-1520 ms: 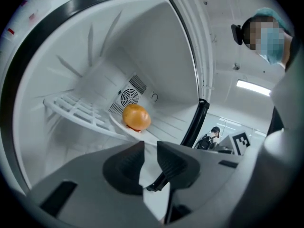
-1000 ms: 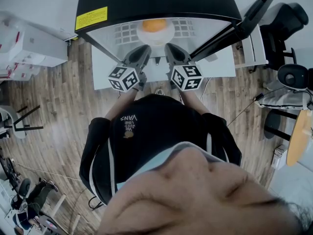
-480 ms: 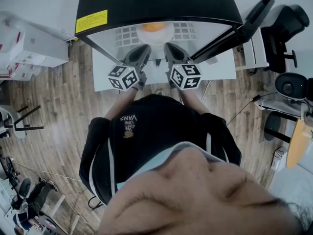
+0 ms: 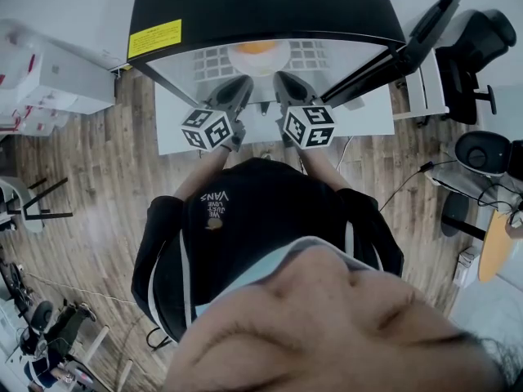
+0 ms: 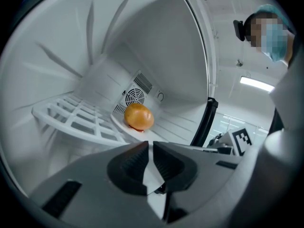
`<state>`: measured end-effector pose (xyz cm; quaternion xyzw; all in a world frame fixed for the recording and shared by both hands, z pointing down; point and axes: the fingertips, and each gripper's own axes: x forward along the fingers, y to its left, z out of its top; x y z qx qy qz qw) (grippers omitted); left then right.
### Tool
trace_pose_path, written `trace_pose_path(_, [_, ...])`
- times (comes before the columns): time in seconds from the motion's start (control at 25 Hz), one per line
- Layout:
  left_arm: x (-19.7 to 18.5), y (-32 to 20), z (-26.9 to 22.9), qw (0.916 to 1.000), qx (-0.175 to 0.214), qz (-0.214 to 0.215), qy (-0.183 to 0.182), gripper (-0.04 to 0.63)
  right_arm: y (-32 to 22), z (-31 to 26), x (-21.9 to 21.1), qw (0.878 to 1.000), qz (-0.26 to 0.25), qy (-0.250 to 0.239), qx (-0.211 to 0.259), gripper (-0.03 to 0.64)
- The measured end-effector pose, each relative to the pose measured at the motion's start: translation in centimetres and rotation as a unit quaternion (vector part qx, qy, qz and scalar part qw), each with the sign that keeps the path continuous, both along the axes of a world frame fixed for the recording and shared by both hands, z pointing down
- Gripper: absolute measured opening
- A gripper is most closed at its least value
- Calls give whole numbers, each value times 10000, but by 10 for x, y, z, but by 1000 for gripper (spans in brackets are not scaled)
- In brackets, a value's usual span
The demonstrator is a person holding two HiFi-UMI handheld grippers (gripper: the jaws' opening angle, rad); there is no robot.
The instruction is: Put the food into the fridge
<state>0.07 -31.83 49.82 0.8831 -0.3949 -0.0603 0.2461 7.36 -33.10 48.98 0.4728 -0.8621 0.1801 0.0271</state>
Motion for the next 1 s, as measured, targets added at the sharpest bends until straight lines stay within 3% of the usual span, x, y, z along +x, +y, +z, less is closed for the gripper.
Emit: trace_pose_path(1.0, [-9, 20, -8, 9998, 173, 137, 32, 40, 23, -5, 6, 9991, 425, -55, 44, 20])
